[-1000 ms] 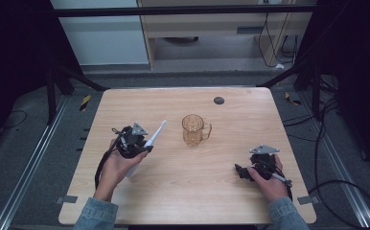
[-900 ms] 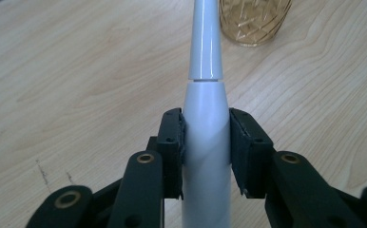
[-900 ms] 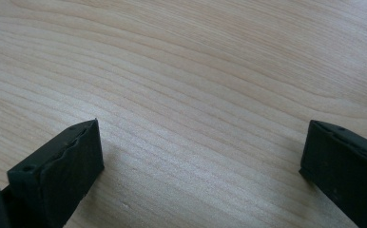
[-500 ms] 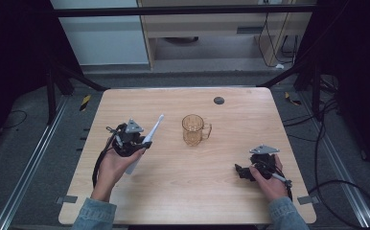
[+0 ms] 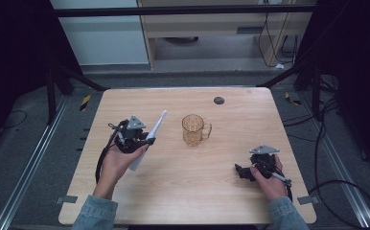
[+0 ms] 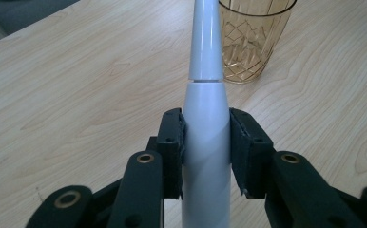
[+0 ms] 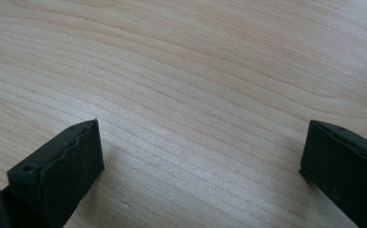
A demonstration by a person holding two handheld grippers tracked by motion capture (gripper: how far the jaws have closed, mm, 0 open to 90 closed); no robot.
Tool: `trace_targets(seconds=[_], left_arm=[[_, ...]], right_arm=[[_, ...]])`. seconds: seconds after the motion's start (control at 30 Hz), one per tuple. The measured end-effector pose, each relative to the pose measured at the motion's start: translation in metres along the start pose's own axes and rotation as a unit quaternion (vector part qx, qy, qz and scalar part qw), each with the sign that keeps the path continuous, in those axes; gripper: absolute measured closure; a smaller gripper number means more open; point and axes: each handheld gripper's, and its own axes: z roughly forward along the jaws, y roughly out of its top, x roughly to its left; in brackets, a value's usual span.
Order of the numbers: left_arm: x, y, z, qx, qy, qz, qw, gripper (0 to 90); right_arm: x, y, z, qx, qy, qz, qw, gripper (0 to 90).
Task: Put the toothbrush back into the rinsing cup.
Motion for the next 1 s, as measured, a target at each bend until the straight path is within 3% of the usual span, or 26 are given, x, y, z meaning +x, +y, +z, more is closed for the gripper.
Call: trace_targets(seconds=[0.4, 0.73, 1.0], left_arm=[[-0.002, 0.030, 0.011, 0.001, 0.000, 0.013, 0.9999, 67.1], [-0.008, 0.059, 0.019, -0.013, -0.003, 0.025, 0.9996, 67.1], [-0.008, 0.074, 0.020, -0.023, -0.004, 0.024, 0.9995, 67.2]], right_arm=[[0.000, 0.000, 0.000, 0.000, 0.001, 0.000, 1.0000, 0.4], [-0.001, 0.000, 0.000, -0.001, -0.001, -0.006, 1.0000, 0.4], [-0.001, 0.000, 0.000, -0.001, -0.001, -0.005, 1.0000, 0.4]])
